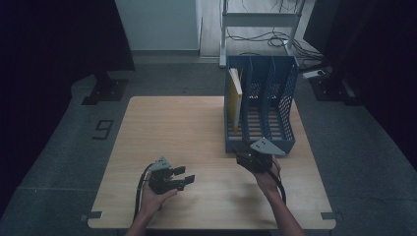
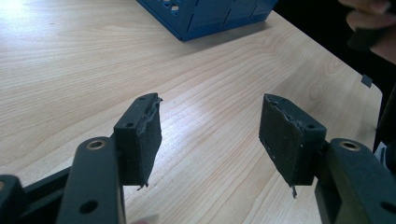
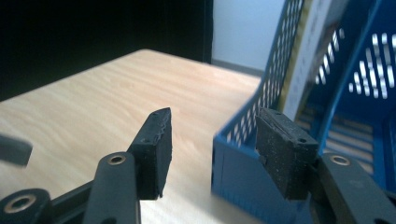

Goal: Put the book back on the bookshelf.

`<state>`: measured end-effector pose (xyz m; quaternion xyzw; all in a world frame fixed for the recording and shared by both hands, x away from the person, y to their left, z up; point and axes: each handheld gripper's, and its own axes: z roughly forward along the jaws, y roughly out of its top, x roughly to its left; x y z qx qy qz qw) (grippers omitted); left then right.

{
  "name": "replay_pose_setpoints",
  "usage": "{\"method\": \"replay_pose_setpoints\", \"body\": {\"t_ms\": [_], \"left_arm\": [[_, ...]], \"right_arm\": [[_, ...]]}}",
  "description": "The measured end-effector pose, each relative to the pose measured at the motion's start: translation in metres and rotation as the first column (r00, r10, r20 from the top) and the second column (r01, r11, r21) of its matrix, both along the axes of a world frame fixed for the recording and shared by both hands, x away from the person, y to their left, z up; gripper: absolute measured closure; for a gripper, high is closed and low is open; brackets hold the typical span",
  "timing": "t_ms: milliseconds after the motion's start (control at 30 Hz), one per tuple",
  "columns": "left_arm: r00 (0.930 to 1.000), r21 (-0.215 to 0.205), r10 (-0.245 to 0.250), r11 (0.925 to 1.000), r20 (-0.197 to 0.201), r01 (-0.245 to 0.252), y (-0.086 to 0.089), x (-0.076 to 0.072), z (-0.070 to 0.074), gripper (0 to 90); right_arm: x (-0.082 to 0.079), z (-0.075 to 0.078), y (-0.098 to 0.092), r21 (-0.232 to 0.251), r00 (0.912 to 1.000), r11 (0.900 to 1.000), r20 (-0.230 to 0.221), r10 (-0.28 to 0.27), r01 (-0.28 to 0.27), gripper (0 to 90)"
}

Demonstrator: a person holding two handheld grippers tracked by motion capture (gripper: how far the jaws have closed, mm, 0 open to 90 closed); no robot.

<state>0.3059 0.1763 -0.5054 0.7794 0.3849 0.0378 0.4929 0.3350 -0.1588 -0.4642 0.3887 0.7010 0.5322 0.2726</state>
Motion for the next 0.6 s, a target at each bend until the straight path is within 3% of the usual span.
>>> {"method": "replay_pose_setpoints", "body": {"t_ms": [267,600], "left_arm": [[1.0000,0.003,0.008,1.0000,-0.003,-0.008,0.002,0.001,-0.001,38.7],[0.9997,0.008,0.015,0.9999,-0.019,-0.015,0.002,0.002,-0.006,38.8]], "right_arm": [[-0.020,-0.024,-0.018,-0.003,0.9981,1.000,-0.059,-0.018,0.018,45.4],[-0.031,-0.056,-0.040,-0.007,0.9892,0.998,-0.136,-0.055,0.055,44.8]]}}
